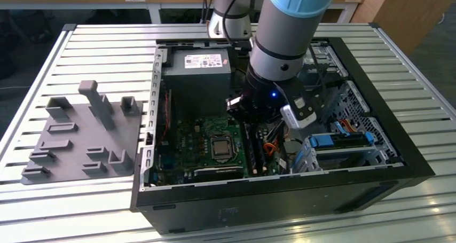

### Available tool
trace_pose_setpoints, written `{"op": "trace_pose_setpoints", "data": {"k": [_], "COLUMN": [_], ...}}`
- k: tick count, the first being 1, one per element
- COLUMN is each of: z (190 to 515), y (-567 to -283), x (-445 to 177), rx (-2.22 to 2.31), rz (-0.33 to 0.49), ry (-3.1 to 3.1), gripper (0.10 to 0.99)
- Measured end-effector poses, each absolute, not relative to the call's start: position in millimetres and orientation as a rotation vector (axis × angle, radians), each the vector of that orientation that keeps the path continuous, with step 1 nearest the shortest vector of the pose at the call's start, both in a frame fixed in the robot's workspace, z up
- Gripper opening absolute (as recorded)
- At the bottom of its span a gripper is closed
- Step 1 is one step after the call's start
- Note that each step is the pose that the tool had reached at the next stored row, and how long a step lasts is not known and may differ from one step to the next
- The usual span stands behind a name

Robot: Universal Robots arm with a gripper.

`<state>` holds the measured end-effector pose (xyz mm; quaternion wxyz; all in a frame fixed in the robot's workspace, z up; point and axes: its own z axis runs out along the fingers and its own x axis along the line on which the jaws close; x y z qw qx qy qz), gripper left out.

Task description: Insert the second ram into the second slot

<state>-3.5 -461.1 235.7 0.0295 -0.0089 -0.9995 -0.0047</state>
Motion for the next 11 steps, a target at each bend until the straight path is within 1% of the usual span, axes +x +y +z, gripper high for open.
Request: {"op": "trace_pose_setpoints", "data": {"k": [11], "z": [221.8], "y": [-461.1], "x": [-3.5], "rx": [-0.027], "rz": [-0.015], "ry": [-3.083], "gripper": [0.106]}}
